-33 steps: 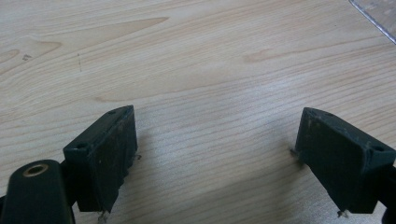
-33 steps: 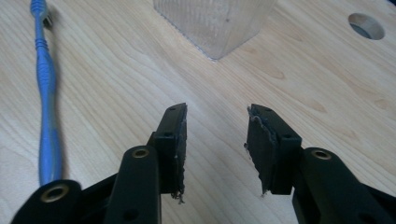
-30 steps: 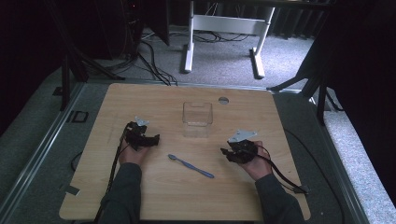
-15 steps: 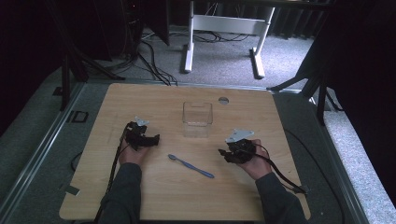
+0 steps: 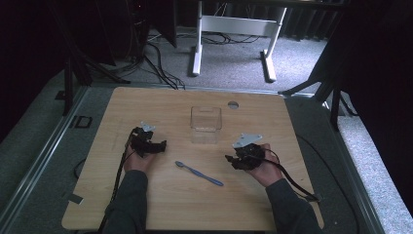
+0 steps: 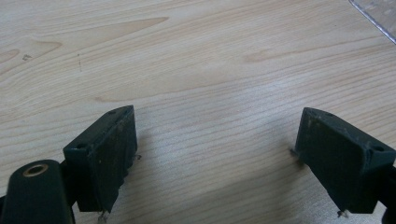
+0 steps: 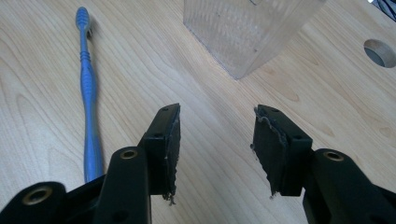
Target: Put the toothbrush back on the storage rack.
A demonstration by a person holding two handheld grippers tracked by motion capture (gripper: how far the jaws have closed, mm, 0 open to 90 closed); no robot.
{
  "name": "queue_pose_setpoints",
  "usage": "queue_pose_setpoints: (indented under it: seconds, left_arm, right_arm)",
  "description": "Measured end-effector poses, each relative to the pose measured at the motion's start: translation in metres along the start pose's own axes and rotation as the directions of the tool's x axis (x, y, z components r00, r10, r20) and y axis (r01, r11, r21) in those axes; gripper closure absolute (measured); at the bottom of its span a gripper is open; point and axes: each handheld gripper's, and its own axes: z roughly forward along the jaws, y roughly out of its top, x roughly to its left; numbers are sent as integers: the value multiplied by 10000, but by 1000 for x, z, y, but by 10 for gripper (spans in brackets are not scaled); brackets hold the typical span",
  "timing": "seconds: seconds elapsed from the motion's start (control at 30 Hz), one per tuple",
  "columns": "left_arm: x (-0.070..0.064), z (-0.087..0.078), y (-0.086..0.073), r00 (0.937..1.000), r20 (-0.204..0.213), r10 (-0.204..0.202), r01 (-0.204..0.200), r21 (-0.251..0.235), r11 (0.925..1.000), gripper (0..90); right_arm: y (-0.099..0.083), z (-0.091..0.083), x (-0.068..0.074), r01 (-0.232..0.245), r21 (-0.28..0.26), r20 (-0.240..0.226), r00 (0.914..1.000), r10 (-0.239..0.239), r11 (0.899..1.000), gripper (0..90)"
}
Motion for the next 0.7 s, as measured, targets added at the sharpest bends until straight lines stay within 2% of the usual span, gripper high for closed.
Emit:
queue_pose_setpoints:
  seconds: [0.3, 0.7]
  left_arm:
    - [0, 0, 0, 10000, 0, -1, 1, 0, 10000, 130]
    - [0, 0, 0, 10000, -1, 1, -1, 1, 10000, 130]
  right_arm:
    - [10, -1, 3, -93, 119, -225, 9997, 96, 9999, 510]
    - [27, -2, 7, 84, 74, -271, 9996, -82, 9999, 493]
